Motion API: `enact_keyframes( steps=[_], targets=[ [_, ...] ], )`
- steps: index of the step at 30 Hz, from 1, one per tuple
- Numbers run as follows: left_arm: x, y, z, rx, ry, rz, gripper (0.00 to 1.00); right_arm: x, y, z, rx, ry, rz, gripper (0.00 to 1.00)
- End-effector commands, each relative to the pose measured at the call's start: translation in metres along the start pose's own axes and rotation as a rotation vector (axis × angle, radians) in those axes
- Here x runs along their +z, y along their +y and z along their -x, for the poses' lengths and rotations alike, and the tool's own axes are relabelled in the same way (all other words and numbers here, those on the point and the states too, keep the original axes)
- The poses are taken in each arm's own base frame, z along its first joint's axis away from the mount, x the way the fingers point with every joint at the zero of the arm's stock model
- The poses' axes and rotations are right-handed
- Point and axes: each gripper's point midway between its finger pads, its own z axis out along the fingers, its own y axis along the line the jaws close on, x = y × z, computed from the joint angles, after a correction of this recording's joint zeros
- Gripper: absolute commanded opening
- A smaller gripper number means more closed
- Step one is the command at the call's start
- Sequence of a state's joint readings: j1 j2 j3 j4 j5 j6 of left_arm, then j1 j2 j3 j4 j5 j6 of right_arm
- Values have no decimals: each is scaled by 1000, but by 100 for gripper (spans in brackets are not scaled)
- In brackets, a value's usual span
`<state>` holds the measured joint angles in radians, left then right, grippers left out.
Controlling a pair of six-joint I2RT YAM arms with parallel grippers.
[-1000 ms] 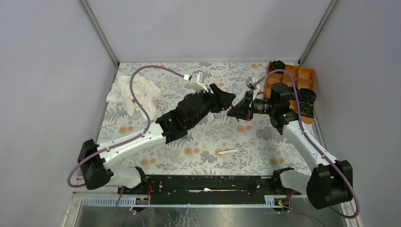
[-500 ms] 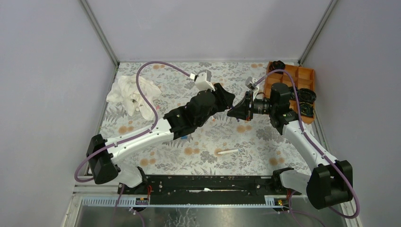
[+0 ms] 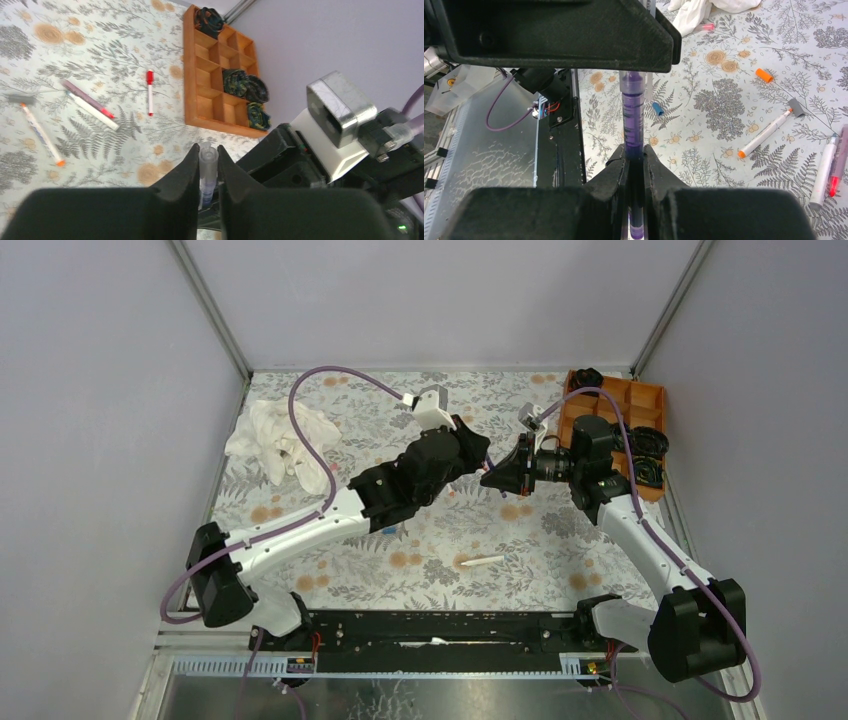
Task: Insert the pens into the pen caps
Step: Press the pen cap onto the pen.
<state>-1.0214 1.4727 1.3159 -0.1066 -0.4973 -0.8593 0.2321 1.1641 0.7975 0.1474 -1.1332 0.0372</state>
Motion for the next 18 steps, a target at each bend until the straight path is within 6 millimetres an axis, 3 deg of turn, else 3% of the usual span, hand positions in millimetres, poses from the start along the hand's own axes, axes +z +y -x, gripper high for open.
enact_keyframes(
  steps=[1, 2, 8, 18],
  targets=[
    [2, -4, 0, 12, -1, 5, 9, -3, 2, 11, -57, -17, -15, 0],
    [2, -5, -2, 10, 7, 2, 1, -3, 2, 11, -60, -17, -19, 0],
    [1, -7, -20, -4, 69, -39, 0, -5, -3, 14, -88, -13, -60, 0],
    [-17, -10, -100, 89, 263, -161, 0, -4, -12, 25, 25, -37, -100, 0]
  ],
)
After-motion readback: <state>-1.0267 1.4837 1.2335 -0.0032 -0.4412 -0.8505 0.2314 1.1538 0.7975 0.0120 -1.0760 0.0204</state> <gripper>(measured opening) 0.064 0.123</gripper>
